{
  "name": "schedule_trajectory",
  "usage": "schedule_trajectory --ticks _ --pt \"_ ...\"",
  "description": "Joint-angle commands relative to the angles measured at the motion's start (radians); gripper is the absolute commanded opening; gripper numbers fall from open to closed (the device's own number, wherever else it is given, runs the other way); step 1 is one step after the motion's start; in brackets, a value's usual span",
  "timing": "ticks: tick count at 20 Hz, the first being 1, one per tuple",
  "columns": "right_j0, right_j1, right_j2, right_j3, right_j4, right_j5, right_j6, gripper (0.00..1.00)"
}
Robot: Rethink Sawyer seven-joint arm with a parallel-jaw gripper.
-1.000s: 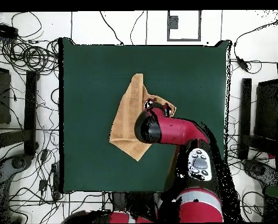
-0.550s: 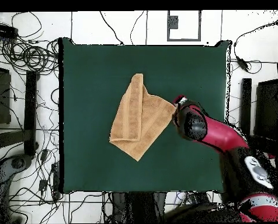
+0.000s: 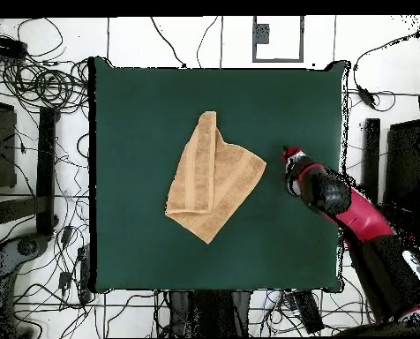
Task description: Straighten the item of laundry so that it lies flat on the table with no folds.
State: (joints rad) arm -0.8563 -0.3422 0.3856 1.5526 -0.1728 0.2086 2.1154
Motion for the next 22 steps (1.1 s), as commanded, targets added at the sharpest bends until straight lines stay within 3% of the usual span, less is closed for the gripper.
schedule_trajectory --ticks 1,6,12,22 --pt "0.018 0.202 0.275 0.011 -0.058 0.165 -0.204 1.0" --pt "0.006 0.224 0.287 0.006 -0.055 0.169 -0.176 1.0" --pt "-0.027 0.268 0.319 0.041 0.072 0.219 -0.034 1.0" --pt "-0.042 0.307 0.327 0.056 0.222 0.328 0.023 1.0"
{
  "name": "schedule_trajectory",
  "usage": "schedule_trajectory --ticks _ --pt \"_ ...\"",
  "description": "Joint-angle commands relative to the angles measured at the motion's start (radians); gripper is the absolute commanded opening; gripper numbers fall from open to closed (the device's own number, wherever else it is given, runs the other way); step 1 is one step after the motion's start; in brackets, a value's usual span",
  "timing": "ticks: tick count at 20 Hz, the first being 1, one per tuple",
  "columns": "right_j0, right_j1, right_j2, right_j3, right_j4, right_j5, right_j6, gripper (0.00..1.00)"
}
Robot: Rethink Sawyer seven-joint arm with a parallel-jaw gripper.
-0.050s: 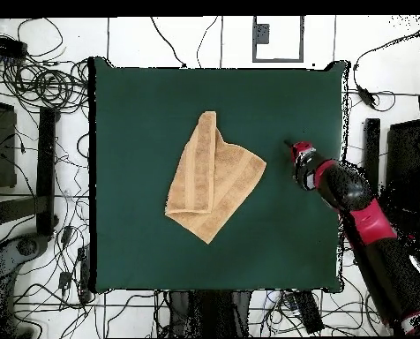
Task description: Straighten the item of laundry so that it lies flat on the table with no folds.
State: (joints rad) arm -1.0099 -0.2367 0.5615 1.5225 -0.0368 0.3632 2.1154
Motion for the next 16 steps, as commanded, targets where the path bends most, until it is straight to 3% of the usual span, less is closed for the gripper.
schedule_trajectory --ticks 1,5,10,16 --pt "0.115 0.199 0.146 0.088 0.094 0.178 0.025 1.0" --pt "0.129 0.186 0.125 0.092 0.125 0.197 0.034 1.0" --pt "0.263 0.077 -0.039 0.073 0.204 0.389 0.187 1.0" --pt "0.299 0.077 -0.091 0.047 0.24 0.524 0.187 1.0"
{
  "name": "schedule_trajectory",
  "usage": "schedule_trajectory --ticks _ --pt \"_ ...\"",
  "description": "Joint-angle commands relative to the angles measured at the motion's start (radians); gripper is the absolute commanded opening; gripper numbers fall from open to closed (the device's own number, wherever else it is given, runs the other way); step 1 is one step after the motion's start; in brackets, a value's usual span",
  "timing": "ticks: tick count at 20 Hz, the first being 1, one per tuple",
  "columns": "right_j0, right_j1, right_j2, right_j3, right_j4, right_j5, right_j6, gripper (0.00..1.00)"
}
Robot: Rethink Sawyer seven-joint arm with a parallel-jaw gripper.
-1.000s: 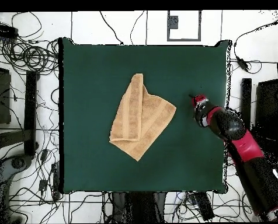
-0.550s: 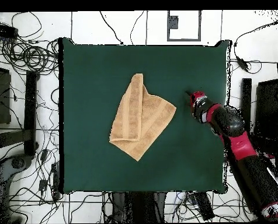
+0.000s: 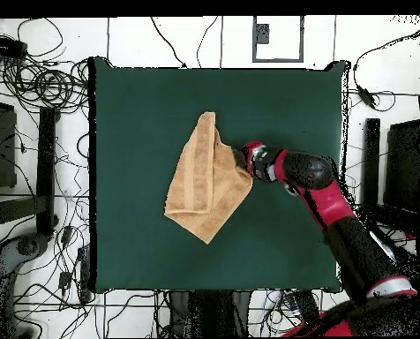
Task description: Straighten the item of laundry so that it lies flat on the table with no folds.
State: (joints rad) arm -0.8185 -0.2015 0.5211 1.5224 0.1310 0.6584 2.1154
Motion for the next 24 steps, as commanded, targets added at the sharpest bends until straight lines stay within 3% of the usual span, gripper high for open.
schedule_trajectory --ticks 1,13,14,24 --pt "0.106 0.047 -0.051 0.047 0.073 0.233 0.176 1.0" --pt "0.081 0.045 -0.05 0.112 0.071 0.219 0.127 1.0" --pt "0.079 0.043 -0.05 0.121 0.073 0.216 0.126 0.0" --pt "0.086 0.047 -0.054 0.121 0.072 0.19 0.123 0.0"
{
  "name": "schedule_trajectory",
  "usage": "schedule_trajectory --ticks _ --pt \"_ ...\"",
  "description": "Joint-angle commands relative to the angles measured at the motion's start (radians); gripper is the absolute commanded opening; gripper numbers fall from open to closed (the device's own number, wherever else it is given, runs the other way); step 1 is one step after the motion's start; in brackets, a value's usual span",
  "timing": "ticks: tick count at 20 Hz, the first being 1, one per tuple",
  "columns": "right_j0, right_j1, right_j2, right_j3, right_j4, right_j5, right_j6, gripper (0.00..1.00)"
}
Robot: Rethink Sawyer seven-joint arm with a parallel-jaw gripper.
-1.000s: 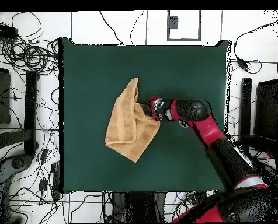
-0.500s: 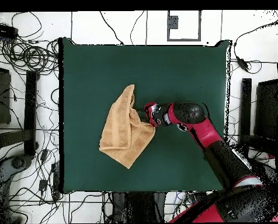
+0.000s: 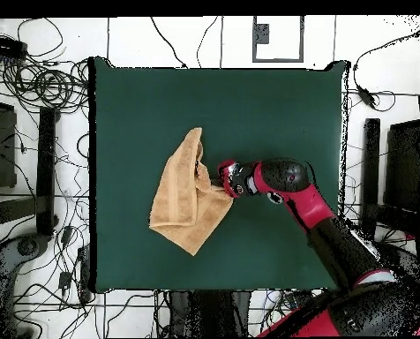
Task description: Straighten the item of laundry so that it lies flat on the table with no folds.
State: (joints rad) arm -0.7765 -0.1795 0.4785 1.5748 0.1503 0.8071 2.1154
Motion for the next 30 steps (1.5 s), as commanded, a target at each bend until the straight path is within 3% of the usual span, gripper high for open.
schedule_trajectory --ticks 1,8,14,17,21,30 --pt "0.043 0.028 -0.013 0.068 0.05 0.034 0.119 0.0" --pt "0.056 0.046 -0.04 0.025 -0.006 -0.015 0.064 0.0" --pt "0.21 -0.071 -0.222 -0.186 -0.36 -0.162 -0.065 0.0" --pt "0.281 -0.138 -0.293 -0.219 -0.518 -0.256 -0.043 0.0" --pt "0.318 -0.205 -0.317 -0.207 -0.638 -0.341 -0.001 0.0" --pt "0.34 -0.228 -0.313 -0.205 -0.706 -0.358 0.056 0.0"
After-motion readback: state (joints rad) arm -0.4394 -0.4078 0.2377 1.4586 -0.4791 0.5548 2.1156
